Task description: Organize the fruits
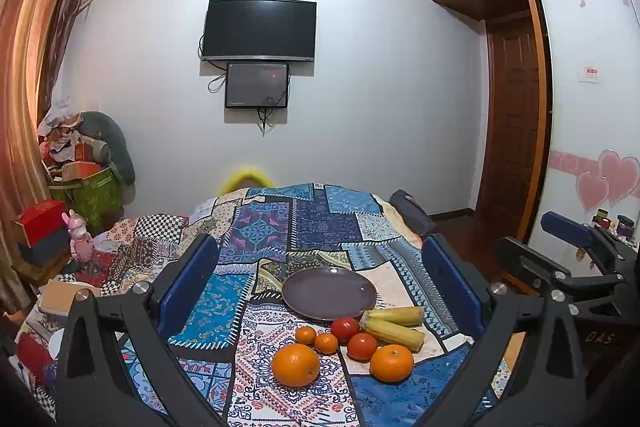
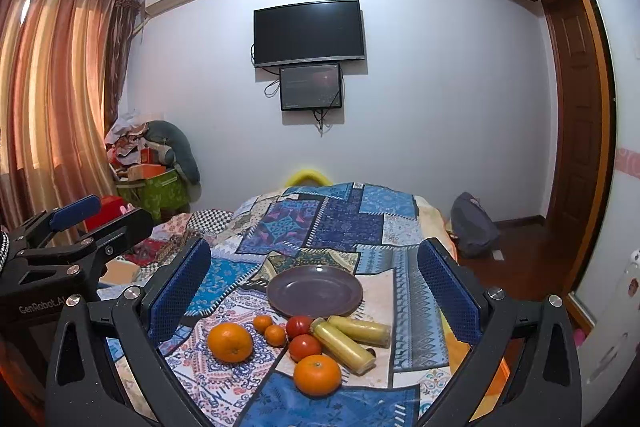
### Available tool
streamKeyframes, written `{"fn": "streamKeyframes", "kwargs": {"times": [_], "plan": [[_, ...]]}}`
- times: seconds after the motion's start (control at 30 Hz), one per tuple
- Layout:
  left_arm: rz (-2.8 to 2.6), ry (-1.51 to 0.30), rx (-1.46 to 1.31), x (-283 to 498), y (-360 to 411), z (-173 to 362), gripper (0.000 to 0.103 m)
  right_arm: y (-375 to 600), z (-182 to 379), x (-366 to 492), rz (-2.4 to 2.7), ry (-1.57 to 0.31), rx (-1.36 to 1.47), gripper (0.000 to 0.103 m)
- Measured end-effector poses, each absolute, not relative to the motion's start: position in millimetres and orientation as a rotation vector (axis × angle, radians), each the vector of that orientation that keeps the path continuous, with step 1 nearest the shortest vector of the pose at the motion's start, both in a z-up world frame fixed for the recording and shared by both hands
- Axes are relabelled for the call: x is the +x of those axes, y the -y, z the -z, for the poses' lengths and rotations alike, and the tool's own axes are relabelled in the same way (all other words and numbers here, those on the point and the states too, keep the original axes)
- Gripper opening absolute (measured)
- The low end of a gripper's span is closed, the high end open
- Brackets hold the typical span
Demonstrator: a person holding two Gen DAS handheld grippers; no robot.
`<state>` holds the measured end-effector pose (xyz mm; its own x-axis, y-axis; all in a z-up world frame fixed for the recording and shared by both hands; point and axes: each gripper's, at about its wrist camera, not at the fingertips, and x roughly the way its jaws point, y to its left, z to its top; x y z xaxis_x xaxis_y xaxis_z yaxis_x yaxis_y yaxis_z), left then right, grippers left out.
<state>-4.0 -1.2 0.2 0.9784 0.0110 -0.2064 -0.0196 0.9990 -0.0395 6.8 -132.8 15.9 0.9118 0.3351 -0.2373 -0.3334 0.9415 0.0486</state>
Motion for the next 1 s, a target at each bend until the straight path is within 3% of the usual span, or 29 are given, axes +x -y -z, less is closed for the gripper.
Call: {"fn": "streamKeyframes", "kwargs": {"times": [1.0], "plan": [[-0.017, -0.207, -0.039, -4.8, -1.7, -3.2, 0.103, 134.3, -16.3, 3.9, -0.336, -0.228, 0.008, 0.103]]}}
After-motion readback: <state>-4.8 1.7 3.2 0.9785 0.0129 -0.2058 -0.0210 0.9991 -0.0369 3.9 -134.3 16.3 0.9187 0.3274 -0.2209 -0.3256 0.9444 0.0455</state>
